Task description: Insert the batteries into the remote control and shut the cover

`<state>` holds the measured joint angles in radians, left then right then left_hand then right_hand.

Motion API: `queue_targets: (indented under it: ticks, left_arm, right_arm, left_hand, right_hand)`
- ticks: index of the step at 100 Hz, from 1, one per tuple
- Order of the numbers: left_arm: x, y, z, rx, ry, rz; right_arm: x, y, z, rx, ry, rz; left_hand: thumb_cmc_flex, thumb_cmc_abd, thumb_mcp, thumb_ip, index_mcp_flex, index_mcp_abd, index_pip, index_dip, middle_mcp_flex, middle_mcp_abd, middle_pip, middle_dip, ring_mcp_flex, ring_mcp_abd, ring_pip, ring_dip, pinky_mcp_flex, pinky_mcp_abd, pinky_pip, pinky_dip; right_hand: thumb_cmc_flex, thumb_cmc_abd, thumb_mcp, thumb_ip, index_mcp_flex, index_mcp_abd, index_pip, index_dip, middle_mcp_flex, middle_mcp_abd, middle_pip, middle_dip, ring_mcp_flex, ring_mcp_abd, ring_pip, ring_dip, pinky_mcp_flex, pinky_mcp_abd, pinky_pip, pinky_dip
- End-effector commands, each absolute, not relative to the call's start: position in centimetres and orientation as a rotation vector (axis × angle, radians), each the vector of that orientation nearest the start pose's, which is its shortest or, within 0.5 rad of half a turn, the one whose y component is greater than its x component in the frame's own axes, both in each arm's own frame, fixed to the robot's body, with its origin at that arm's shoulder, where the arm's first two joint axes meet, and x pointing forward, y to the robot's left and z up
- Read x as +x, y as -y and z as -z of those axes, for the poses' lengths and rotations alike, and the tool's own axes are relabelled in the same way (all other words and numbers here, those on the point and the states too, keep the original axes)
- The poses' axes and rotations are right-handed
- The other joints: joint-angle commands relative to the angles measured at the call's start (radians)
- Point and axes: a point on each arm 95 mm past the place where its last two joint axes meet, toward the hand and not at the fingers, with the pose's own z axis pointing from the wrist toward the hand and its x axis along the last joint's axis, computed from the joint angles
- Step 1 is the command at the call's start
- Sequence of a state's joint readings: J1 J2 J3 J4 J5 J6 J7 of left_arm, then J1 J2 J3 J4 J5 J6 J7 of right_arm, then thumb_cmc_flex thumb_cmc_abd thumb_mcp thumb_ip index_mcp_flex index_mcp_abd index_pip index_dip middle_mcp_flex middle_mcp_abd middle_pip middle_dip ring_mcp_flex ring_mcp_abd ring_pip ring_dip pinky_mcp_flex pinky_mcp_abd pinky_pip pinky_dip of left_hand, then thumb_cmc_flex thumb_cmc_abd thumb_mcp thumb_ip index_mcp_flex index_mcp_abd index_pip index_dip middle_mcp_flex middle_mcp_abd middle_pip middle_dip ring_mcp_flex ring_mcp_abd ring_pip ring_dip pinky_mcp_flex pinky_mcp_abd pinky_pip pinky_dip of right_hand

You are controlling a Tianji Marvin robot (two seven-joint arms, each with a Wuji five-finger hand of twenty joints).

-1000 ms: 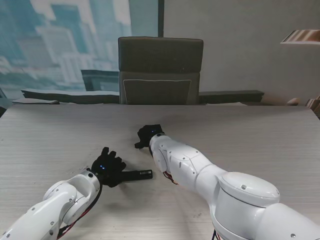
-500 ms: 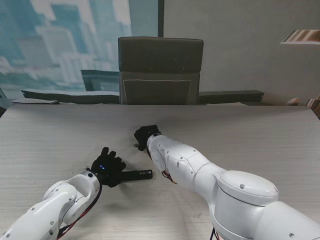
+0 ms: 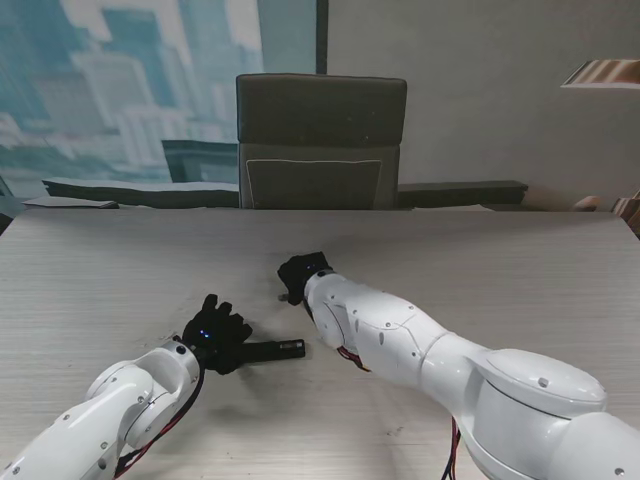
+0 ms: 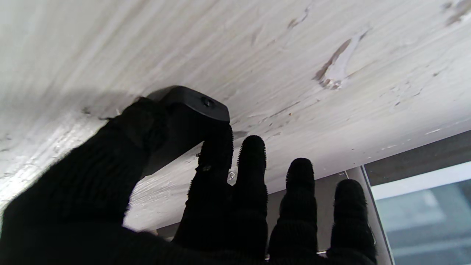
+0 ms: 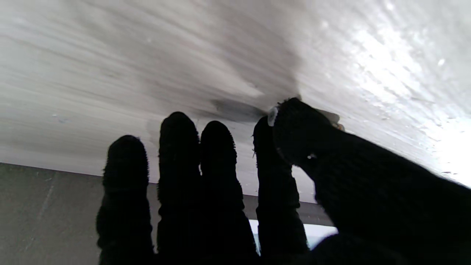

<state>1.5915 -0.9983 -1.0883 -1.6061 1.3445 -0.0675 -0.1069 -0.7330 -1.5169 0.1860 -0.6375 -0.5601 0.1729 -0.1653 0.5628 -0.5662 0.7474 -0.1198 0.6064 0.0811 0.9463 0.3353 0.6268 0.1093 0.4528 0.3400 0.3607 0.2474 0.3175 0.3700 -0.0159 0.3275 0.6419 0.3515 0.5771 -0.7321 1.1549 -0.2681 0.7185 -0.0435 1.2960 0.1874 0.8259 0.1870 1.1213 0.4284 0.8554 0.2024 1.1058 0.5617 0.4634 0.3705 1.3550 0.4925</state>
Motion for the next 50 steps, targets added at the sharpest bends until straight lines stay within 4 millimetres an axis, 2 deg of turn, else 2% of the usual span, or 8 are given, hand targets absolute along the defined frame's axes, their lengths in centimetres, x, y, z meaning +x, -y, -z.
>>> queue_targets:
  ticks: [1,18,28,43,50]
  left_arm:
    - [35.8,0.4,39.0,-0.897,-2.001,1.074]
    - [35.8,0.4,39.0,-0.897,-1.999,1.074]
    - [35.8,0.4,39.0,-0.898,-1.998,1.074]
    - [35.8,0.4,38.9,-0.899,-2.0,1.073]
    - [35.8,0.4,38.9,-0.9,-2.0,1.073]
  right_arm:
    - [51.1,-18.9,39.5,1.076,-1.903,-1.231]
    - [50.5,-18.7,39.6,1.078,-1.9,-1.237]
    - [50.3,-18.6,39.8,1.08,-1.894,-1.238]
    - [50.1,-18.8,40.1,1.077,-1.889,-1.254]
    - [49.9,-19.0,40.1,1.075,-1.888,-1.268]
  left_hand:
    - [0.121,0.04,0.062,0.069,0.1,-0.192,0.113,0.045,-0.012,-0.018,-0.006,0.01,-0.003,-0.001,-0.006,-0.011,-0.008,0.012,0.004,-0.014]
    - [0.122,0.039,0.063,0.069,0.1,-0.189,0.113,0.044,-0.013,-0.015,-0.007,0.009,-0.002,-0.002,-0.006,-0.011,-0.007,0.012,0.004,-0.013]
    - [0.122,0.039,0.063,0.069,0.1,-0.19,0.113,0.045,-0.013,-0.014,-0.007,0.009,-0.002,-0.003,-0.006,-0.011,-0.008,0.013,0.004,-0.014]
    - [0.121,0.039,0.062,0.069,0.1,-0.19,0.113,0.045,-0.012,-0.016,-0.006,0.009,-0.002,-0.003,-0.006,-0.011,-0.007,0.012,0.004,-0.014]
    - [0.122,0.039,0.063,0.069,0.1,-0.188,0.113,0.045,-0.012,-0.015,-0.006,0.009,-0.001,-0.003,-0.005,-0.011,-0.007,0.013,0.004,-0.014]
  right_hand:
    - [0.04,0.009,0.078,-0.003,0.039,-0.046,-0.046,-0.019,0.01,0.021,0.014,-0.015,0.015,0.018,0.009,-0.012,-0.012,0.036,-0.006,-0.01]
    - [0.02,-0.015,0.086,-0.004,0.036,-0.044,-0.047,-0.014,0.008,0.02,0.014,-0.015,0.009,0.019,0.003,-0.014,-0.017,0.041,-0.012,-0.013]
    - [-0.026,-0.075,0.097,-0.004,-0.078,0.005,-0.066,-0.009,-0.031,0.017,0.019,0.008,-0.011,0.005,0.007,-0.008,-0.022,0.026,-0.011,-0.013]
    - [-0.112,-0.046,0.102,0.084,-0.144,0.069,-0.136,0.061,-0.085,0.014,0.025,0.081,-0.037,-0.014,0.018,0.007,-0.031,0.01,-0.006,-0.009]
    - [-0.125,-0.044,0.1,0.094,-0.146,0.071,-0.138,0.071,-0.089,0.011,0.027,0.084,-0.039,-0.016,0.019,0.008,-0.032,0.01,-0.005,-0.008]
